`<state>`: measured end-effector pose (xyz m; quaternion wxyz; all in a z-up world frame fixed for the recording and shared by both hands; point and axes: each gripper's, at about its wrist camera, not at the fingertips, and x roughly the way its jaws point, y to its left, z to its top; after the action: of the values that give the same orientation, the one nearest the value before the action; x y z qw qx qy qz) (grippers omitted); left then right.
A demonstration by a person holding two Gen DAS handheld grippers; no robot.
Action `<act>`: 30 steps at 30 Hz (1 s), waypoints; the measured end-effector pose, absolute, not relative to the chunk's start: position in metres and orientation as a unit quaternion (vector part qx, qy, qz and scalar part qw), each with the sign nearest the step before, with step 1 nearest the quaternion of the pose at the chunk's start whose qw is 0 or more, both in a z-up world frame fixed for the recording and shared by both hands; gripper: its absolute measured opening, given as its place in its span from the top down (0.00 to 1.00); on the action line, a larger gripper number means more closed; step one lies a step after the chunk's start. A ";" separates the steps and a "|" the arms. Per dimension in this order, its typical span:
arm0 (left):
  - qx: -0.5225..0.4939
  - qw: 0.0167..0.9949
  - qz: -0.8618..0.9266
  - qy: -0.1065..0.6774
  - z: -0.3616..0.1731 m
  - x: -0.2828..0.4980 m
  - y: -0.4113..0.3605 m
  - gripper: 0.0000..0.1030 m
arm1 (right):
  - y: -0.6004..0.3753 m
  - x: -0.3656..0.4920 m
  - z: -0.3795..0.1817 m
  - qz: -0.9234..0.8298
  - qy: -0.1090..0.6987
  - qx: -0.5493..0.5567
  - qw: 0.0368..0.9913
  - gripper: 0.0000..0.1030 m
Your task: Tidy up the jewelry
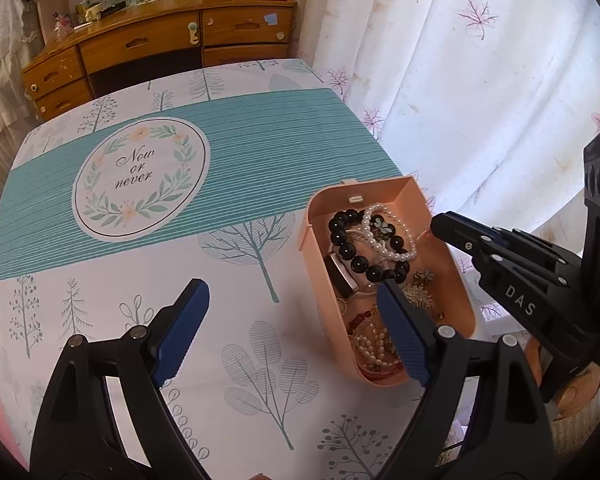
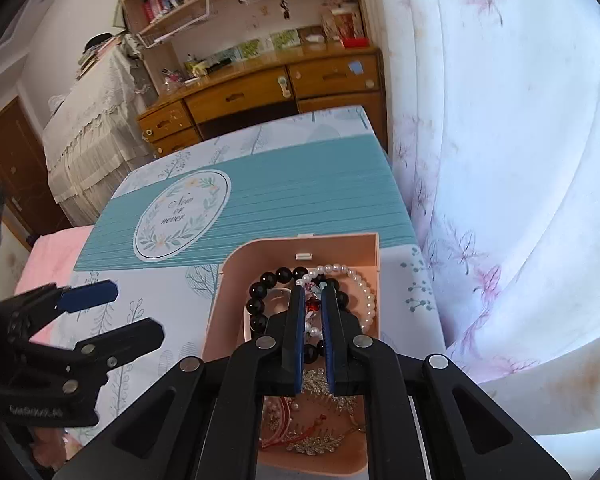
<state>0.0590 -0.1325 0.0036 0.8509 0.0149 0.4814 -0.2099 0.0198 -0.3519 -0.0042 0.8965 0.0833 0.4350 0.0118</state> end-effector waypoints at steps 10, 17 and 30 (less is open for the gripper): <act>0.010 0.858 -0.184 0.479 0.008 0.051 -0.117 0.18 | -0.338 0.013 -0.005 0.016 0.431 0.090 0.898 0.71; 0.029 0.873 -0.160 0.461 0.024 0.027 -0.098 0.18 | -0.318 -0.002 -0.001 0.028 0.444 0.093 0.891 0.67; -0.001 0.882 -0.074 0.466 0.027 -0.023 -0.040 0.18 | -0.254 -0.047 0.020 0.053 0.459 0.076 0.884 0.62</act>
<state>-0.0225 -0.0398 0.0271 0.8817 -0.0013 0.4660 -0.0742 -0.0471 -0.2537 0.0202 0.8835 0.0762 0.4591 0.0535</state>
